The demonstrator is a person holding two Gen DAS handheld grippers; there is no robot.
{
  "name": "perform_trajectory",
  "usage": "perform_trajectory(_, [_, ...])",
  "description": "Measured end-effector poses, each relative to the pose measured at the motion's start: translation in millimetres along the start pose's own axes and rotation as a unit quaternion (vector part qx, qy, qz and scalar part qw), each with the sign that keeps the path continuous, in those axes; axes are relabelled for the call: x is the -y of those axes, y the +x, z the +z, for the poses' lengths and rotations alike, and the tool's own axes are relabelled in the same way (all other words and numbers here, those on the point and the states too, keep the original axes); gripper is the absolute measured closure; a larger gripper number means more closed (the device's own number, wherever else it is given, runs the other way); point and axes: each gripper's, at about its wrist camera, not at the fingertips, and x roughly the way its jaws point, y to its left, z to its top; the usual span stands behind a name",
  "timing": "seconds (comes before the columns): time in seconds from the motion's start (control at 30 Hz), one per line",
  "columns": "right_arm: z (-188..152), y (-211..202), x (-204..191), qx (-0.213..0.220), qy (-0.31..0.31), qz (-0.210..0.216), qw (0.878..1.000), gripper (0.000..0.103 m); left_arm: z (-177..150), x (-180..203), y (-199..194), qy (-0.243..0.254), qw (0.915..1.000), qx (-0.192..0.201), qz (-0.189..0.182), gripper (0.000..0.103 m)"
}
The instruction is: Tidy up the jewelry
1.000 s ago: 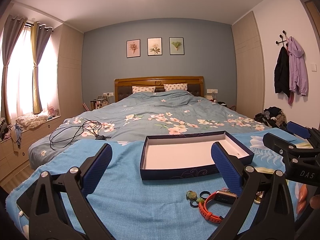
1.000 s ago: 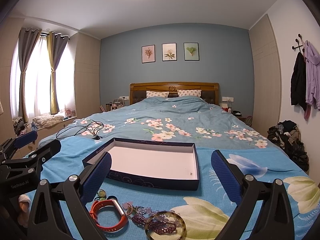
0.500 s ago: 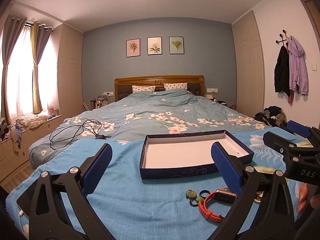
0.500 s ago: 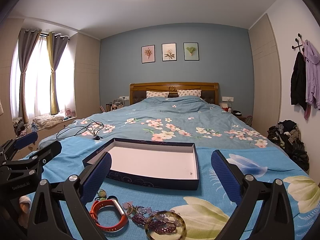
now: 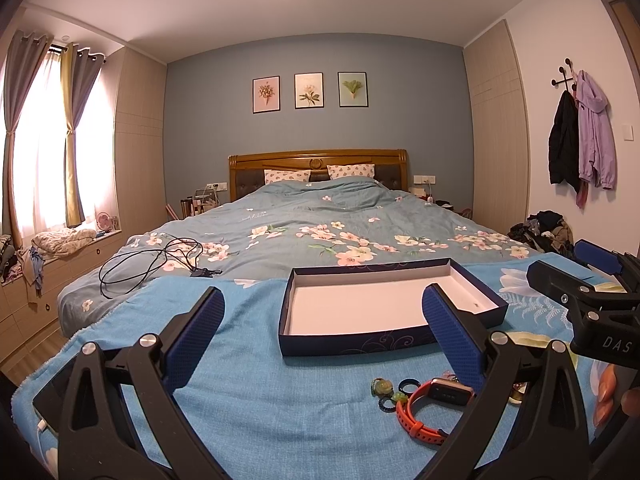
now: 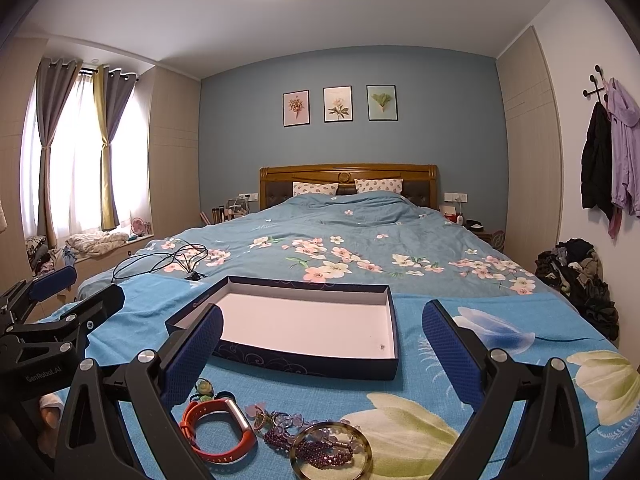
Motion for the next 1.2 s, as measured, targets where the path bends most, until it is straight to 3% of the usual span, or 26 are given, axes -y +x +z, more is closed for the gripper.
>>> perform_trajectory(1.2, [-2.8, 0.2, -0.4, -0.002, 0.003, 0.001, 1.0, 0.007, -6.7, 2.7, 3.1, 0.0, 1.0, -0.003, 0.001, 0.006])
